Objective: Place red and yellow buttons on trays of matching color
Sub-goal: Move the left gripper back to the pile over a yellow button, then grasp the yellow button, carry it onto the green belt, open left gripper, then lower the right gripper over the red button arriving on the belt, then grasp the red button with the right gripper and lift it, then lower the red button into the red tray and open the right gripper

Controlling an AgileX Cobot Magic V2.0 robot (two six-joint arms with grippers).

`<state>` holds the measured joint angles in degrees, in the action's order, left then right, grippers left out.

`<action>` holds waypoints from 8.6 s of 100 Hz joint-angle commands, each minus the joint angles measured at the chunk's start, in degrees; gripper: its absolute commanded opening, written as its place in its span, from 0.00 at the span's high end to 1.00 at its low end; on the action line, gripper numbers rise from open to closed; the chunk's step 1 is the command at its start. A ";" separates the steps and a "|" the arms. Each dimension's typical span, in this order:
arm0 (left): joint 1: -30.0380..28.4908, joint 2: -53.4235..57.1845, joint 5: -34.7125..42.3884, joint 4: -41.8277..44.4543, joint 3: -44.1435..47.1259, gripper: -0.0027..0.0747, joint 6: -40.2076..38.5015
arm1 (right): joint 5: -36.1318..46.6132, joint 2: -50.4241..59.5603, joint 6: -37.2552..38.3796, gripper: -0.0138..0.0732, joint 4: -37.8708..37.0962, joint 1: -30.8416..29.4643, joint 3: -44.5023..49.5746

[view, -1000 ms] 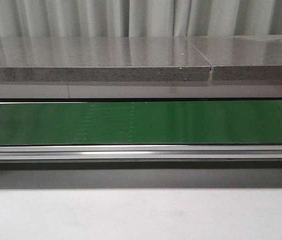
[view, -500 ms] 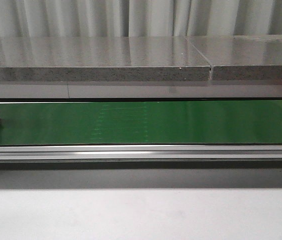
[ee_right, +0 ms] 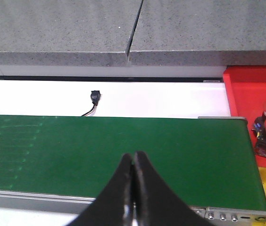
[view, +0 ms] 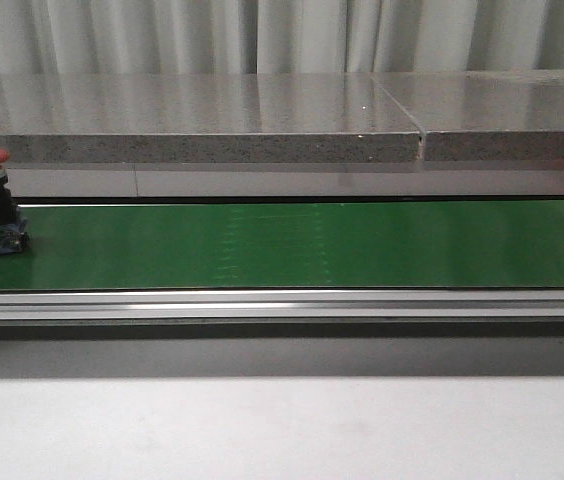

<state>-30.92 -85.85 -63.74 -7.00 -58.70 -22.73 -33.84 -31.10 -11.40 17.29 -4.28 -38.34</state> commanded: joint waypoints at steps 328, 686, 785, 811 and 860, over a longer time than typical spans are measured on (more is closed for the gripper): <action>28.24 17.00 10.17 1.07 -15.53 0.99 26.45 | 3.82 -0.05 -0.49 0.92 0.99 0.06 -1.45; 40.68 67.37 27.66 -2.63 23.61 0.99 28.04 | -23.99 -52.74 -3.01 0.12 0.56 17.77 -39.00; 40.68 67.37 27.66 -2.63 23.61 0.99 28.04 | -21.79 -62.04 -2.57 0.79 -6.48 12.49 -45.36; 40.68 67.37 27.66 -2.63 23.61 0.99 28.04 | -20.36 -58.20 -1.76 0.79 -6.86 -3.41 -45.36; 40.68 67.37 27.66 -2.63 23.61 0.99 28.04 | -13.14 -60.65 8.39 0.79 -7.05 -29.12 -45.36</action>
<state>9.37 -17.96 -40.56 -8.52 -33.57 5.77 -51.11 -92.58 -3.71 9.97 -30.81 -81.88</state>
